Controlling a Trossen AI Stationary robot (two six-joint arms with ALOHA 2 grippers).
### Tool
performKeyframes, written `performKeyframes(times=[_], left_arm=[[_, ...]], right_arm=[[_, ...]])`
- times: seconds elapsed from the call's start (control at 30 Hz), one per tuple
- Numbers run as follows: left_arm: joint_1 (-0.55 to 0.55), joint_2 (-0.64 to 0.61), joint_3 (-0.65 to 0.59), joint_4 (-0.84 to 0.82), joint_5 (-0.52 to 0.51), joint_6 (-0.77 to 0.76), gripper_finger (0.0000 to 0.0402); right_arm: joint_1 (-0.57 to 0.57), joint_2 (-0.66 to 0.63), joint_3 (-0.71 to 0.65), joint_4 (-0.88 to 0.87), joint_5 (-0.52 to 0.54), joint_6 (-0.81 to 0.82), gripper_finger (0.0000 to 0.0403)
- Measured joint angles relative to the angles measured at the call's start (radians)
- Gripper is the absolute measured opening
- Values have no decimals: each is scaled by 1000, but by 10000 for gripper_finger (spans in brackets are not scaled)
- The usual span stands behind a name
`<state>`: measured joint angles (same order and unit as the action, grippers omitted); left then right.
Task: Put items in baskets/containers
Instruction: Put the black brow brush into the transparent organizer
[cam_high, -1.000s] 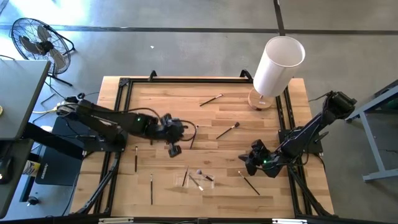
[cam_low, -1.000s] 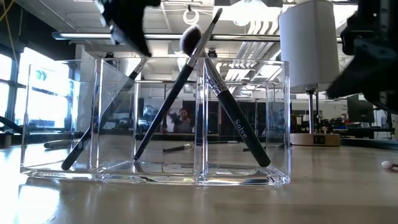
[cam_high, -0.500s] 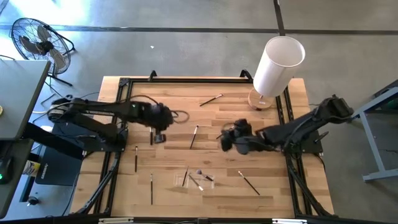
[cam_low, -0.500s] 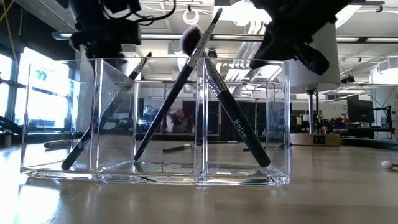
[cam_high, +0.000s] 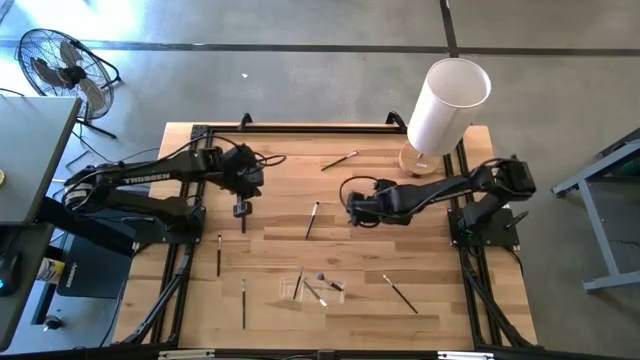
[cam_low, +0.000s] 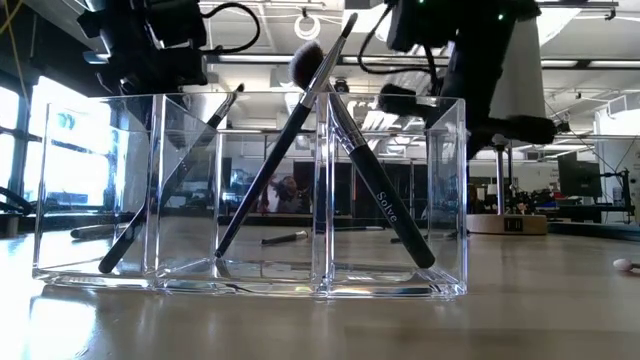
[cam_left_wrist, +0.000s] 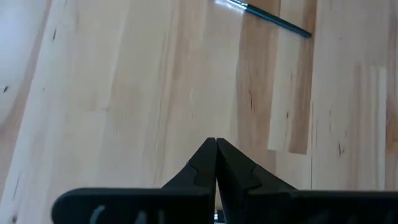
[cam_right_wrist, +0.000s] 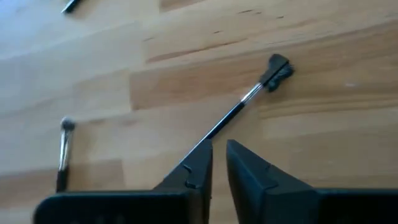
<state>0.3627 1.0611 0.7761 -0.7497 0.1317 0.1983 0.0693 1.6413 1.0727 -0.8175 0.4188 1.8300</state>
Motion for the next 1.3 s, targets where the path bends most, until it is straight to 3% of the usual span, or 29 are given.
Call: performKeyframes(times=[0.37, 0.63, 0.9, 1.2, 1.3], left_arm=[[-2, 0, 0, -2, 17, 53, 0], [-3, 0, 0, -3, 18, 67, 0], [-3, 0, 0, -17, 18, 67, 0], [-3, 1, 1, -16, 18, 60, 0], [-3, 1, 1, -9, 18, 59, 0]], right_arm=[[-121, 0, -132, 77, -117, 100, 143], [-222, 0, -208, 179, -142, 101, 166], [-276, -7, -293, 290, -200, 96, 131], [-270, -7, -318, 316, -216, -25, 24], [-250, -3, -318, 355, -191, -99, 10]])
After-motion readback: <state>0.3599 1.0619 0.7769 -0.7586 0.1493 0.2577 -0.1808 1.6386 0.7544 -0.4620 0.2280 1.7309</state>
